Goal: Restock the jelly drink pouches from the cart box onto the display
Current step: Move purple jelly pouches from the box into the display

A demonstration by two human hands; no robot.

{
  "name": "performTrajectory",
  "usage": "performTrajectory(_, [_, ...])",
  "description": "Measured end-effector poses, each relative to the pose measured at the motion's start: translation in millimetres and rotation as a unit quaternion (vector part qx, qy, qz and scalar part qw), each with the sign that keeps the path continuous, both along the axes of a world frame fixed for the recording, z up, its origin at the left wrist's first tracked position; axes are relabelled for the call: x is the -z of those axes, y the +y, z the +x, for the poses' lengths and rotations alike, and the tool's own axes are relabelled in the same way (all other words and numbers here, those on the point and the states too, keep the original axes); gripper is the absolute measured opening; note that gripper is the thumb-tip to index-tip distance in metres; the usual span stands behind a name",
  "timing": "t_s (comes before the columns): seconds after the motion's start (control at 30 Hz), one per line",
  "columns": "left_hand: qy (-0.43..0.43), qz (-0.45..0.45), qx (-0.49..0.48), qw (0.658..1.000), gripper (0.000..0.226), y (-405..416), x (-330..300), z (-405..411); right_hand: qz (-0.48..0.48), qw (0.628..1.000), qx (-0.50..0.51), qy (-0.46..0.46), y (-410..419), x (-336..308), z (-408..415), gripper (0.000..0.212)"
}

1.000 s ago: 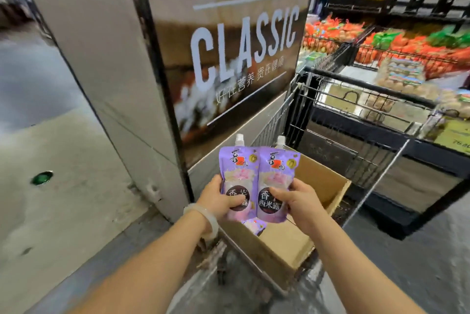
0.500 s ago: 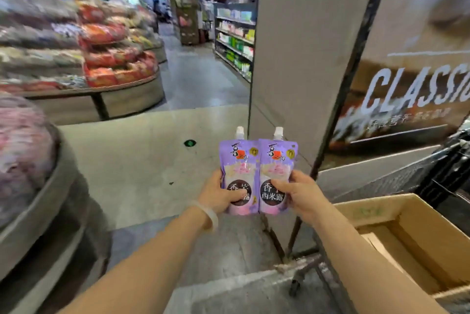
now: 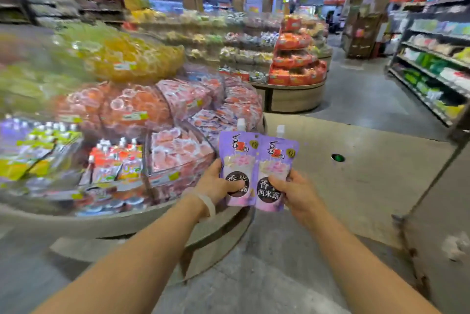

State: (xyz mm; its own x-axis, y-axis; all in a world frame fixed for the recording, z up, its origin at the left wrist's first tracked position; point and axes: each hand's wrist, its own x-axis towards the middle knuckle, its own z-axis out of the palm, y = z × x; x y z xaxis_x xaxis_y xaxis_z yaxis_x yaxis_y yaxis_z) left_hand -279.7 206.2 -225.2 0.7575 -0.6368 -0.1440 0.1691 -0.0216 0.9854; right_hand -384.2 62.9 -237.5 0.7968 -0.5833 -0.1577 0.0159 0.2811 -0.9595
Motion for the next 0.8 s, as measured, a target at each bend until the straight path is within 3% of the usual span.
performTrajectory(0.23, [-0.006, 0.028, -0.142, 0.989, 0.039, 119, 1, 80, -0.002, 0.992, -0.122, 0.013, 95, -2, 127, 0.024])
performTrajectory(0.4, [-0.007, 0.028, -0.226, 0.974, 0.045, 192, -2, 134, -0.024, 0.976, -0.214, 0.011, 160, -3, 219, 0.024])
performTrajectory(0.53, [-0.019, 0.029, -0.287, 0.957, 0.052, 249, -14, 177, -0.038, 0.958, -0.285, 0.000, 223, -13, 289, 0.030])
performTrajectory(0.8, [-0.003, 0.019, -0.405, 0.914, 0.041, 371, -8, 232, -0.039, 0.919, -0.391, -0.005, 351, -9, 387, 0.024])
